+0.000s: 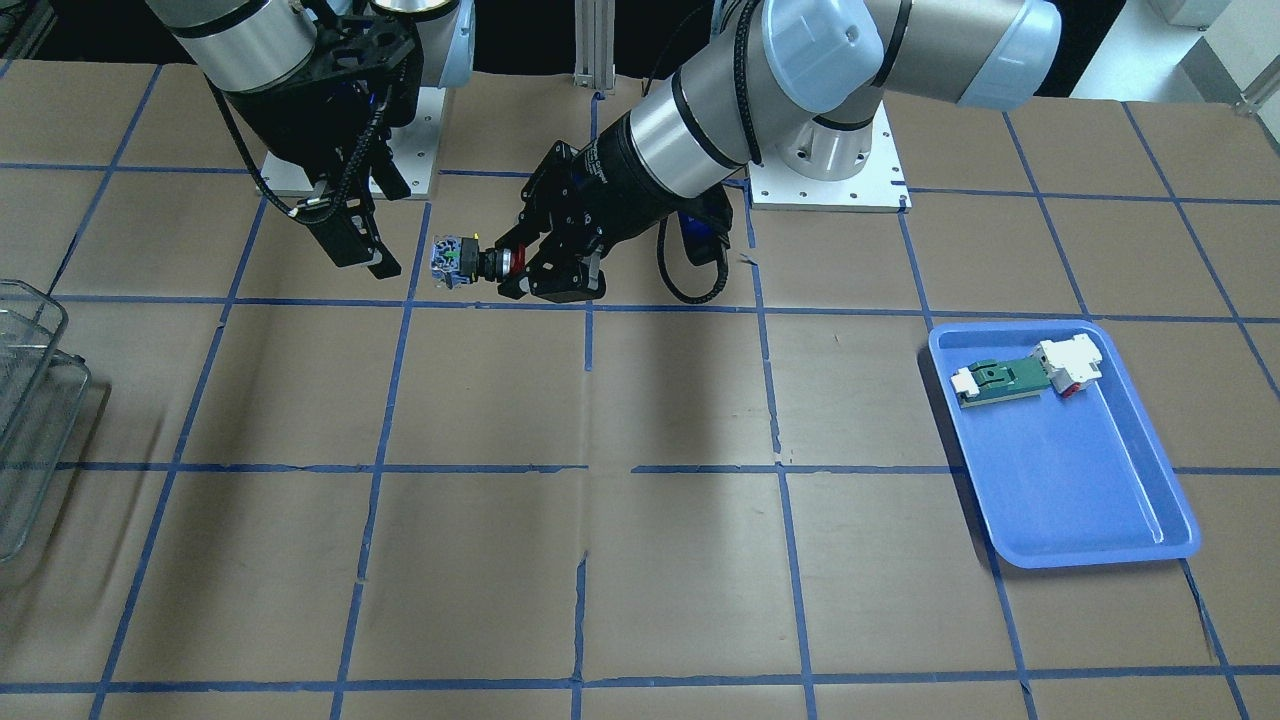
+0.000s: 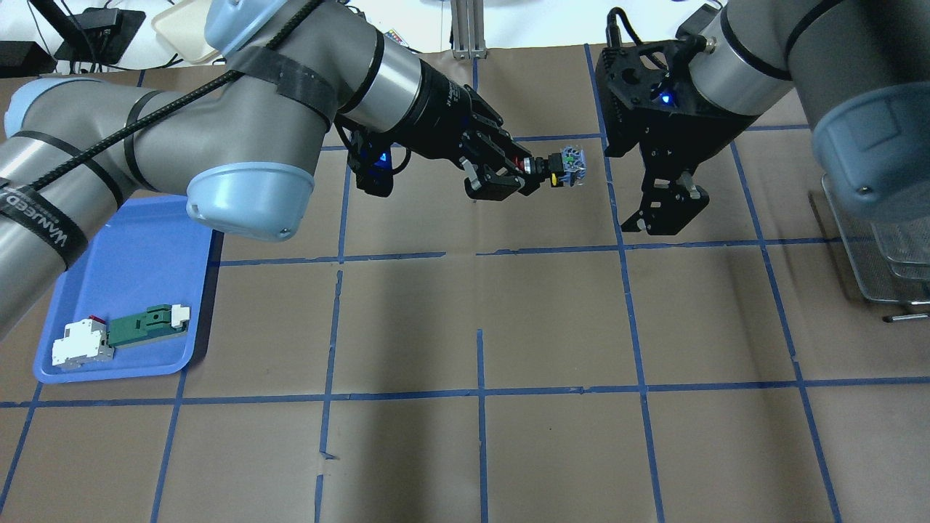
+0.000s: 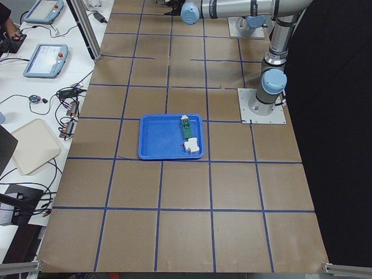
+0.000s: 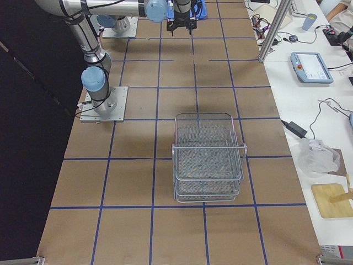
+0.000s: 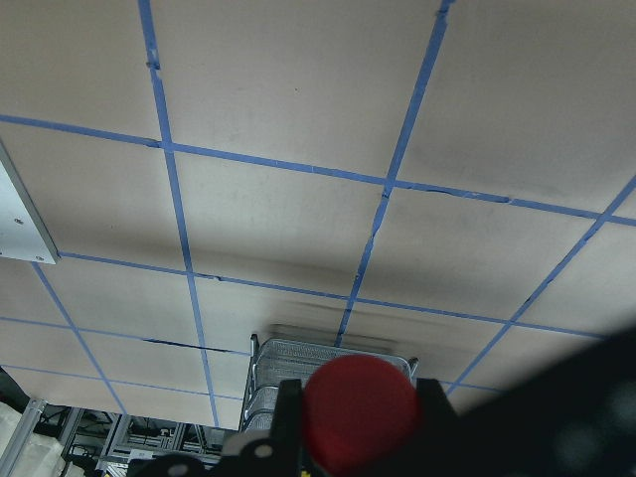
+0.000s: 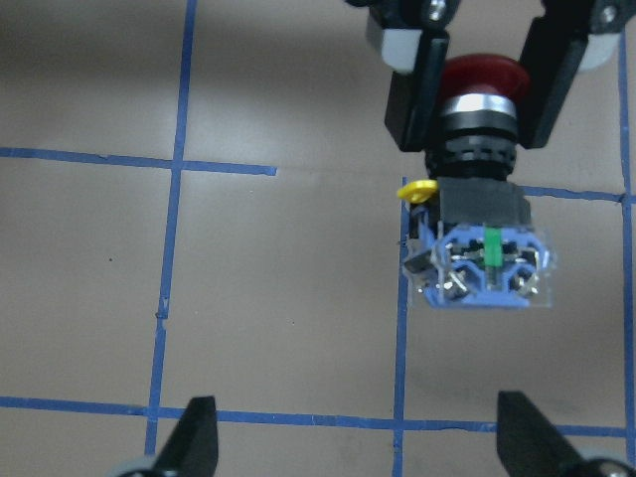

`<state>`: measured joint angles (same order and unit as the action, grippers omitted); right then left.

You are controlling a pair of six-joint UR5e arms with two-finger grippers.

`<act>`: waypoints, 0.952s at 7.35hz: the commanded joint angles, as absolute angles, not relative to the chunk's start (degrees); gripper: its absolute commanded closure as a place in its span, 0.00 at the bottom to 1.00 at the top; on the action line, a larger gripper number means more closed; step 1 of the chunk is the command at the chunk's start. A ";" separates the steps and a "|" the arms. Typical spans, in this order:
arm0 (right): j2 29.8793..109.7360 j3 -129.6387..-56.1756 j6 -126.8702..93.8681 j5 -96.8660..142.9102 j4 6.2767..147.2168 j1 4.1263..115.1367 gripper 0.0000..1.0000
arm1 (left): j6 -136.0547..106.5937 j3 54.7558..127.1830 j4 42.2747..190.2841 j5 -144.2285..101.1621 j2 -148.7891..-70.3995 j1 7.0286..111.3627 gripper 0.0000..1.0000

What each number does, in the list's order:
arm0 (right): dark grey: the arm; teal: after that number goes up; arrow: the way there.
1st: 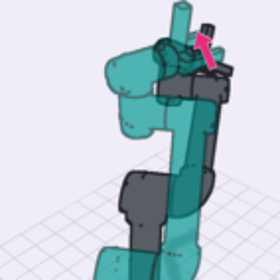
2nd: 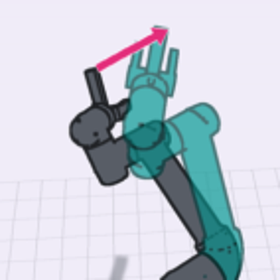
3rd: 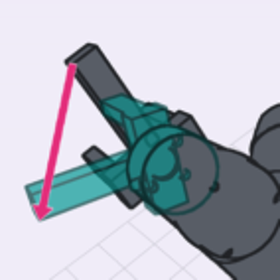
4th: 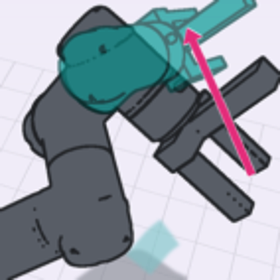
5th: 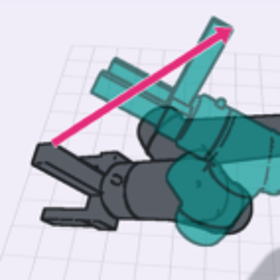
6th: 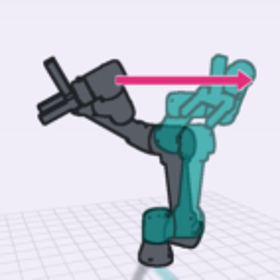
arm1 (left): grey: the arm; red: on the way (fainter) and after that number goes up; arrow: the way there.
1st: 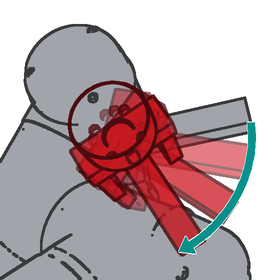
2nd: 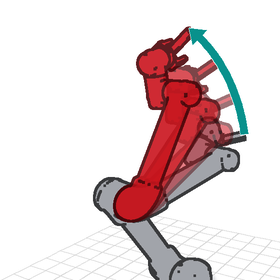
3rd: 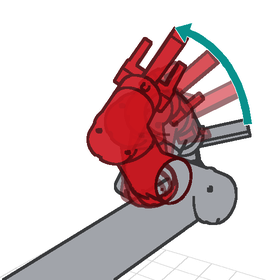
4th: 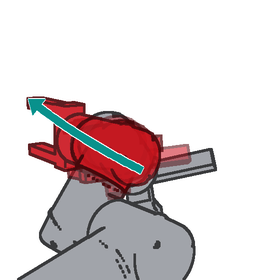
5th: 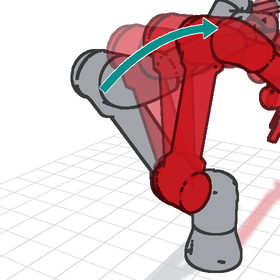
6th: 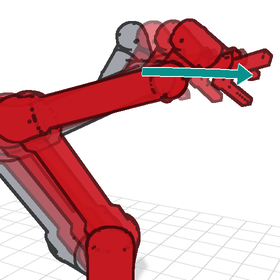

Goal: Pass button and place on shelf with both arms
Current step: 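Close the right gripper on the button's red cap beside the left gripper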

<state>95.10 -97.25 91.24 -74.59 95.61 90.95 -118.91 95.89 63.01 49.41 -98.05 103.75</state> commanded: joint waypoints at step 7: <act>94.39 -96.24 78.40 -71.99 97.29 91.49 0.00 | -120.67 95.89 62.93 49.31 -97.03 105.55 1.00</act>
